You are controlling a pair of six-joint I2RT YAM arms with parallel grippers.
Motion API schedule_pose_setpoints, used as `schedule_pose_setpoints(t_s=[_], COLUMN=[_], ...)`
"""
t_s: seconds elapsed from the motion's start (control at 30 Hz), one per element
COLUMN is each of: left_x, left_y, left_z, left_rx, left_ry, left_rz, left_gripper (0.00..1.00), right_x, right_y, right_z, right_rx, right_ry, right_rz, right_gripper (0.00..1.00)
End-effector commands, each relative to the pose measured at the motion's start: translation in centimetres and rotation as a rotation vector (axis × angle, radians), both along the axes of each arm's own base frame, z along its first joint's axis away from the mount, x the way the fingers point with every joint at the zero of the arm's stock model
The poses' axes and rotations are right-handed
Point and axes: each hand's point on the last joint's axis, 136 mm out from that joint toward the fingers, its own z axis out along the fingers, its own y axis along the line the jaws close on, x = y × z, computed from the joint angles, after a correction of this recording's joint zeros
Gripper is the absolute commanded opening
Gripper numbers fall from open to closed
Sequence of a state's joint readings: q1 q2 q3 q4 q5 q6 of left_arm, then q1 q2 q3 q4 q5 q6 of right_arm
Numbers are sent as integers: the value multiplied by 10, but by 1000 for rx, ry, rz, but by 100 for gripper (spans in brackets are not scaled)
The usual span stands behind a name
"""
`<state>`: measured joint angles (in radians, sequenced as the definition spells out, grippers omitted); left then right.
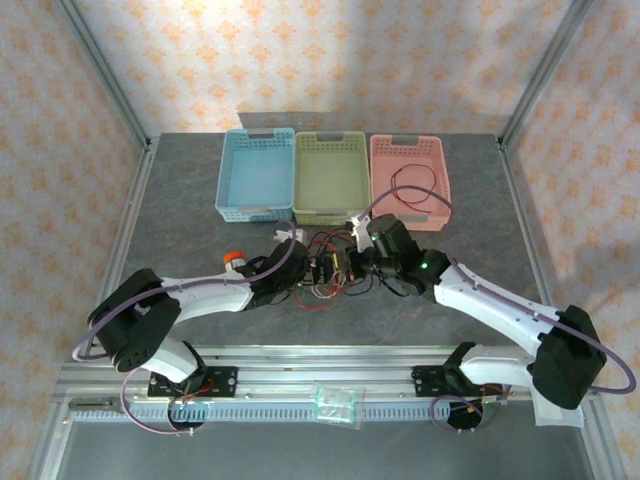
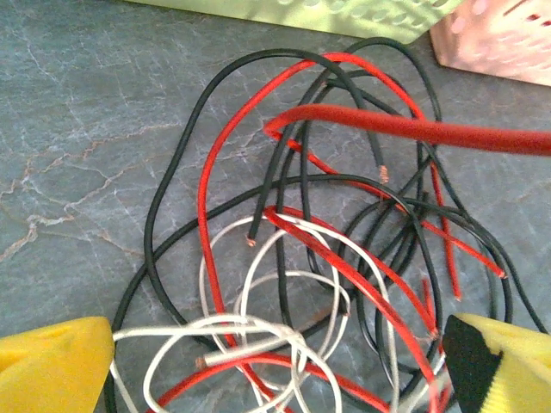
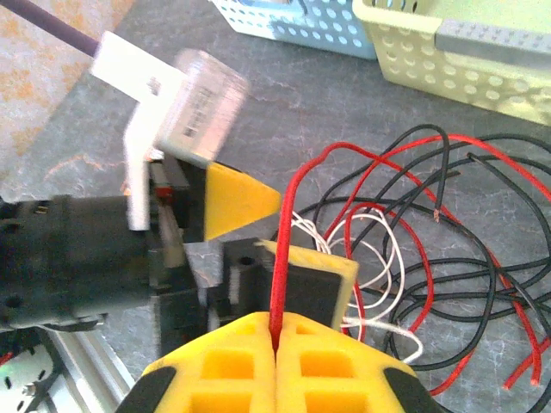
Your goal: Untangle the cables
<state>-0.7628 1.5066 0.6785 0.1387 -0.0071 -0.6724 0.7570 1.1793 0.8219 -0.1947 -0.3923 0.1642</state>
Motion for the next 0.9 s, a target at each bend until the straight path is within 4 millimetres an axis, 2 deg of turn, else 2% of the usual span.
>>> schedule_pose_setpoints(t_s=[0.0, 0.4, 0.6, 0.87], left_x=[8, 22, 21, 20], left_y=[7, 9, 13, 14], left_z=[-5, -33, -42, -50], left_rx=[88, 191, 222, 230], left_ry=[-1, 44, 57, 72], left_rz=[38, 87, 97, 99], left_gripper=[99, 99, 100, 99], right_x=[2, 5, 9, 9], right_y=[2, -8, -14, -27], right_z=[43, 119, 147, 195], right_rx=[68, 120, 117, 142], right_ry=[-73, -237, -307, -418], right_rz=[-11, -29, -53, -91], right_gripper=[0, 0, 0, 0])
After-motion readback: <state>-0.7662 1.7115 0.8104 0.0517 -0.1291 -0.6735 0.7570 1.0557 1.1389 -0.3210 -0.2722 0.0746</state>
